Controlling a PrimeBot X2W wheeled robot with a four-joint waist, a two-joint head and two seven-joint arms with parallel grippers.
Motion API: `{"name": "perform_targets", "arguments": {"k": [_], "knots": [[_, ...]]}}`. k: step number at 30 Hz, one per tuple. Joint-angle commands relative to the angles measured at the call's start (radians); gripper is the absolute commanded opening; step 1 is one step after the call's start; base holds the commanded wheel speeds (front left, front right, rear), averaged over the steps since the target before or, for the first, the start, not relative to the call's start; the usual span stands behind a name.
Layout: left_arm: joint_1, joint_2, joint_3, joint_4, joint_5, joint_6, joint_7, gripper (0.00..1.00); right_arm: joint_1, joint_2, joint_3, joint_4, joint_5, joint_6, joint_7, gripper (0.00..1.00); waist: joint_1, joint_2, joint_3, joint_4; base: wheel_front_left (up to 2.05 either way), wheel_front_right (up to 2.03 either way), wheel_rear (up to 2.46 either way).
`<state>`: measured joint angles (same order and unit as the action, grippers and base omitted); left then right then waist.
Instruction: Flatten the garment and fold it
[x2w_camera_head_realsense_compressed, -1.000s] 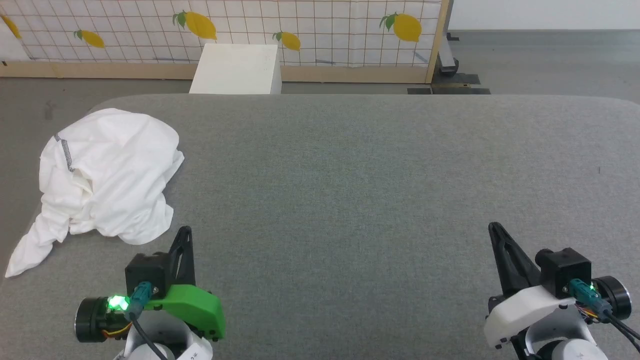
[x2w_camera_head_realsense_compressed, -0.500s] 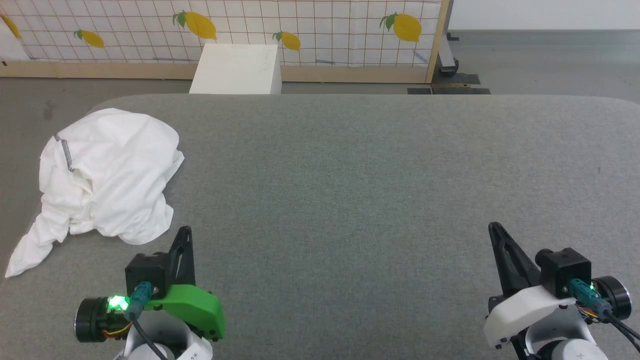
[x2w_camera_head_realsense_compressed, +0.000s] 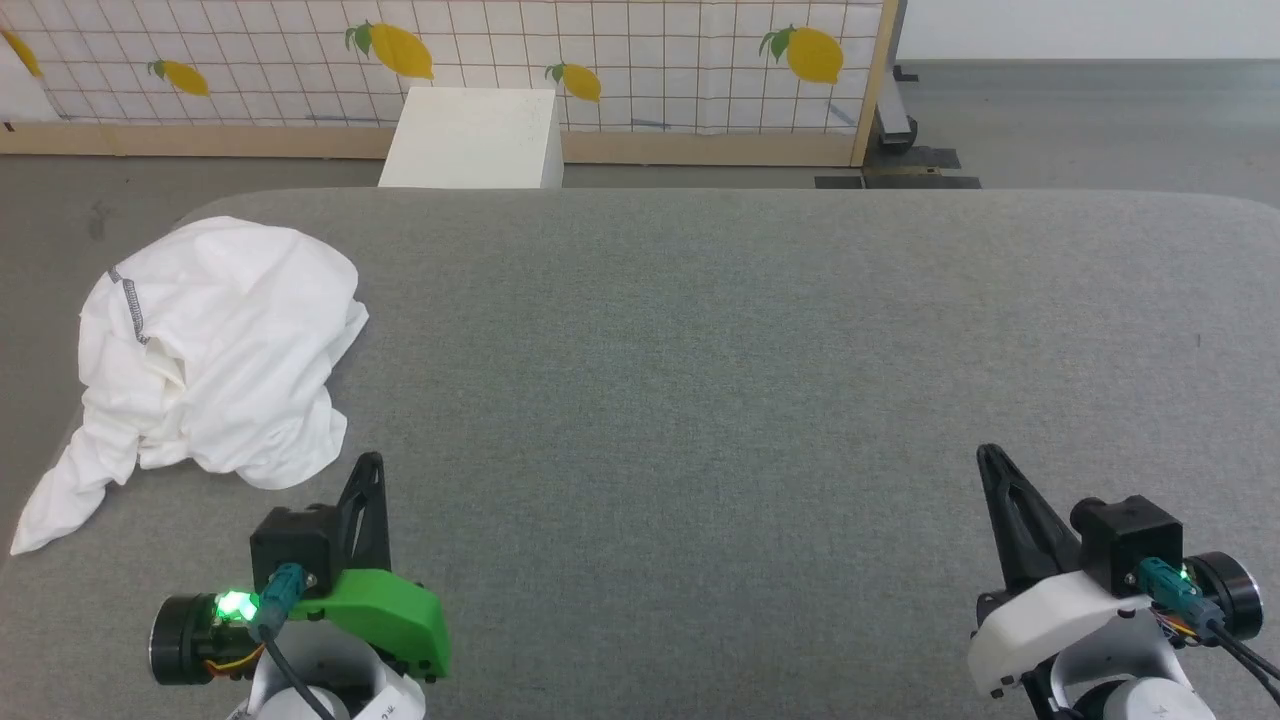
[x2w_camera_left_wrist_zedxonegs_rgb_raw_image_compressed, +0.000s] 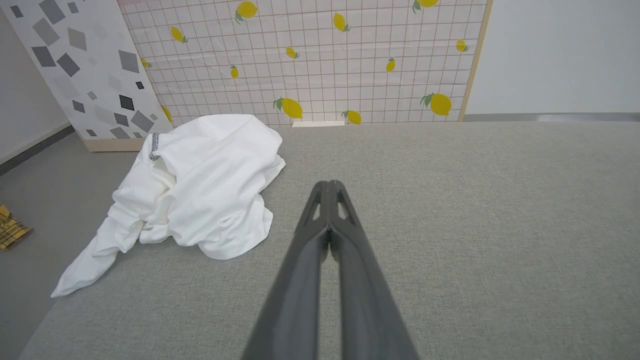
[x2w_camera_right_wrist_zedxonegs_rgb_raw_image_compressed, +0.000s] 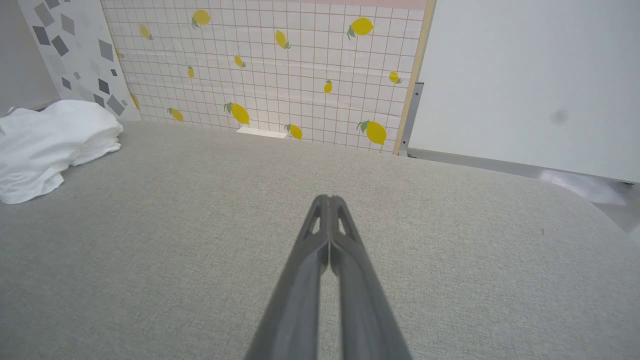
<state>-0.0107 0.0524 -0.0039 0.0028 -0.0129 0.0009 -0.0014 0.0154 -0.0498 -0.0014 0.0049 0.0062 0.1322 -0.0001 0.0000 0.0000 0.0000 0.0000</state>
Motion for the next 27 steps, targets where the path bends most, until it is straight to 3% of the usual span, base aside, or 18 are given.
{"name": "perform_targets", "arguments": {"k": [1, 2, 3, 27], "knots": [[0.011, -0.002, 0.004, -0.003, 0.013, -0.001, 0.001, 0.00, -0.015, 0.000, 0.001, -0.005, -0.006, -0.002, 0.000, 0.00, 0.0000, 0.0000, 0.000, 0.000, 0.00, 0.00, 0.00], [0.011, -0.002, 0.004, -0.003, 0.013, -0.001, 0.001, 0.00, -0.015, 0.000, 0.001, -0.005, -0.006, -0.002, 0.000, 0.00, 0.0000, 0.0000, 0.000, 0.000, 0.00, 0.00, 0.00], [0.000, 0.000, 0.000, 0.000, -0.001, 0.000, 0.000, 1.00, 0.000, 0.000, 0.000, 0.000, 0.000, 0.000, 0.000, 1.00, 0.0000, 0.0000, 0.000, 0.000, 0.00, 0.00, 0.00], [-0.019, 0.001, -0.031, 0.030, -0.034, 0.017, -0.043, 1.00, -0.004, 0.000, -0.005, 0.006, 0.013, 0.000, -0.030, 1.00, 0.0000, 0.0000, 0.003, 0.026, 0.00, 0.00, 0.00]]}}
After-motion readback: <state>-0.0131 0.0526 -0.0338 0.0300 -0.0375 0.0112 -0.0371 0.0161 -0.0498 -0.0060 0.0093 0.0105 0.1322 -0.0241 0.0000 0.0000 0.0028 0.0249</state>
